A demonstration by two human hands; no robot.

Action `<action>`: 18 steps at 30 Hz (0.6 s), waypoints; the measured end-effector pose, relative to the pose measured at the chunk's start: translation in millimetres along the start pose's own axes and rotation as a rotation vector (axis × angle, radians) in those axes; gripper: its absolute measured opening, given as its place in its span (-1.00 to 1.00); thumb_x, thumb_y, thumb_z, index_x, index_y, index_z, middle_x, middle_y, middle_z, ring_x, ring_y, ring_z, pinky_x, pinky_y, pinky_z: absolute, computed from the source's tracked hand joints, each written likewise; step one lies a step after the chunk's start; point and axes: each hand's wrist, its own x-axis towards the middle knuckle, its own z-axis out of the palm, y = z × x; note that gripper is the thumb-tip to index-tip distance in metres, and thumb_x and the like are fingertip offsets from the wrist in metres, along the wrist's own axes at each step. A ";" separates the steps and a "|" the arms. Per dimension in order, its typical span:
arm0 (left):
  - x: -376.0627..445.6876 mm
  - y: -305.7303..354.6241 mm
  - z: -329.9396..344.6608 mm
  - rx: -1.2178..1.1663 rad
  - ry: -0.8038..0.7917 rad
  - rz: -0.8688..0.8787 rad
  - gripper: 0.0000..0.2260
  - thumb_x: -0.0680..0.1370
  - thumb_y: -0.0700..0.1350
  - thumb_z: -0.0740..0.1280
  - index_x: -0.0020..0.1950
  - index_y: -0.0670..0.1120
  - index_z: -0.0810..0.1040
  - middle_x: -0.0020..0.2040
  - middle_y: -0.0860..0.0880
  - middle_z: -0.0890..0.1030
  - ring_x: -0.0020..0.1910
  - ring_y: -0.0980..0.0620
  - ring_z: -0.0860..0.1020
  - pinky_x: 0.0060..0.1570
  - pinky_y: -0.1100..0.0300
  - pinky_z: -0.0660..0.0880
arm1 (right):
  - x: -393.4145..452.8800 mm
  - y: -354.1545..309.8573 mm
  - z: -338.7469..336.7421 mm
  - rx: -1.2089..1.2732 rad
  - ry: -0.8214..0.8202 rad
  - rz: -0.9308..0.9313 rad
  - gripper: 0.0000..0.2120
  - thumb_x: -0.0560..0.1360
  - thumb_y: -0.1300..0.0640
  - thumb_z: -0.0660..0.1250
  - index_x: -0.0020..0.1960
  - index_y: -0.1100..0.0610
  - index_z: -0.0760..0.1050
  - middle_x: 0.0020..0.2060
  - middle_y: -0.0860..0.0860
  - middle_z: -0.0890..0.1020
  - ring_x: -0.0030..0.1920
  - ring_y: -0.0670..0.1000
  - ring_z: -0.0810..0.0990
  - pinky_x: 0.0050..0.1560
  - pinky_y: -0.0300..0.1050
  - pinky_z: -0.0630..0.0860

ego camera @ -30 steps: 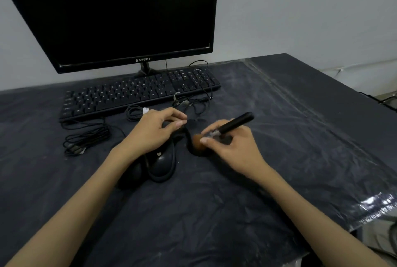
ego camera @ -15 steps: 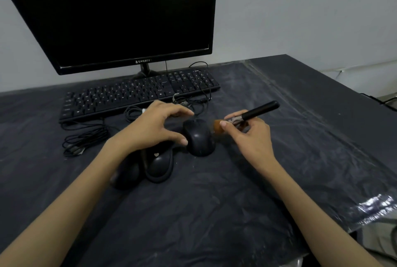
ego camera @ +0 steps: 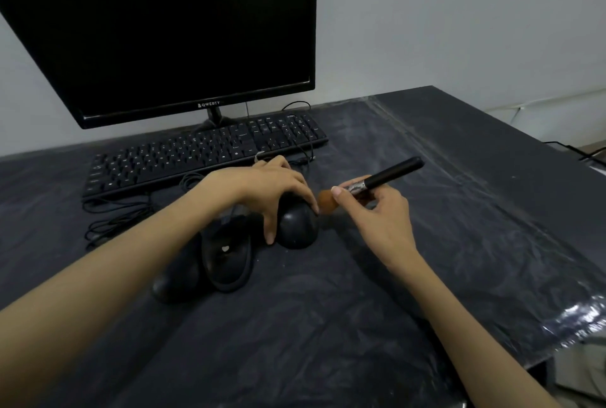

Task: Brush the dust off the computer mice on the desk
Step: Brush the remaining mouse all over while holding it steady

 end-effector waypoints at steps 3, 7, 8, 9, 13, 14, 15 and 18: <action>-2.1 -6.3 3.4 -0.054 0.077 -0.007 -0.28 0.14 0.15 0.59 0.23 0.39 0.40 0.28 0.25 0.39 0.22 0.02 0.19 0.20 0.07 0.22 | -0.1 -2.3 -1.1 0.010 0.039 -0.013 -0.93 0.45 0.10 0.45 -0.14 0.10 0.64 -0.24 -0.08 0.67 -0.26 -0.31 0.56 -0.24 -0.51 0.40; -5.3 -12.4 10.7 -0.173 0.204 -0.035 -0.31 0.15 0.23 0.55 0.24 0.37 0.40 0.23 0.27 0.43 0.24 0.06 0.18 0.16 0.10 0.14 | -0.4 -2.8 0.2 0.017 0.080 -0.058 -0.93 0.45 0.11 0.44 -0.15 0.11 0.63 -0.28 -0.09 0.65 -0.28 -0.30 0.55 -0.24 -0.49 0.39; -5.9 -13.6 13.1 -0.197 0.236 -0.042 -0.31 0.15 0.25 0.54 0.25 0.36 0.40 0.22 0.28 0.43 0.25 0.06 0.18 0.16 0.11 0.12 | -1.7 -2.6 1.0 0.024 0.081 -0.085 -0.94 0.45 0.11 0.44 -0.15 0.10 0.63 -0.27 -0.08 0.65 -0.26 -0.26 0.56 -0.22 -0.47 0.40; -6.3 -14.7 15.5 -0.222 0.267 -0.051 -0.30 0.14 0.28 0.53 0.25 0.35 0.40 0.23 0.28 0.44 0.27 0.07 0.18 0.18 0.11 0.11 | -3.7 -2.5 2.0 0.032 0.070 -0.128 -0.95 0.45 0.12 0.44 -0.15 0.10 0.62 -0.25 -0.06 0.65 -0.23 -0.22 0.57 -0.19 -0.45 0.41; -12.1 -17.5 24.4 -0.363 0.354 -0.067 -0.26 0.09 0.36 0.48 0.25 0.37 0.40 0.25 0.24 0.41 0.32 0.12 0.15 0.33 0.05 0.10 | -13.5 -0.7 11.2 -0.048 -0.079 -0.295 -0.95 0.43 0.17 0.47 -0.12 0.11 0.62 -0.21 -0.09 0.64 -0.12 -0.13 0.59 -0.05 -0.39 0.42; -14.8 -17.3 25.4 -0.391 0.367 -0.076 -0.27 0.10 0.34 0.50 0.25 0.37 0.41 0.23 0.24 0.40 0.33 0.13 0.15 0.33 0.06 0.09 | -12.8 0.6 12.5 -0.090 -0.089 -0.312 -0.95 0.42 0.16 0.47 -0.13 0.10 0.62 -0.21 -0.10 0.64 -0.11 -0.12 0.59 -0.03 -0.35 0.43; -17.9 -17.0 26.8 -0.414 0.375 -0.086 -0.29 0.13 0.29 0.53 0.25 0.36 0.42 0.20 0.26 0.38 0.34 0.14 0.14 0.33 0.08 0.08 | -10.2 3.4 12.4 -0.135 -0.064 -0.324 -0.95 0.42 0.14 0.46 -0.13 0.08 0.61 -0.20 -0.09 0.63 -0.09 -0.10 0.59 -0.01 -0.27 0.47; -24.5 -17.4 30.7 -0.459 0.406 -0.091 -0.33 0.16 0.20 0.57 0.24 0.35 0.44 0.17 0.29 0.38 0.32 0.15 0.16 0.35 0.08 0.09 | 1.5 9.8 3.0 -0.272 0.103 -0.339 -0.95 0.41 0.11 0.43 -0.16 0.07 0.59 -0.22 -0.08 0.62 -0.08 -0.01 0.59 0.02 0.01 0.54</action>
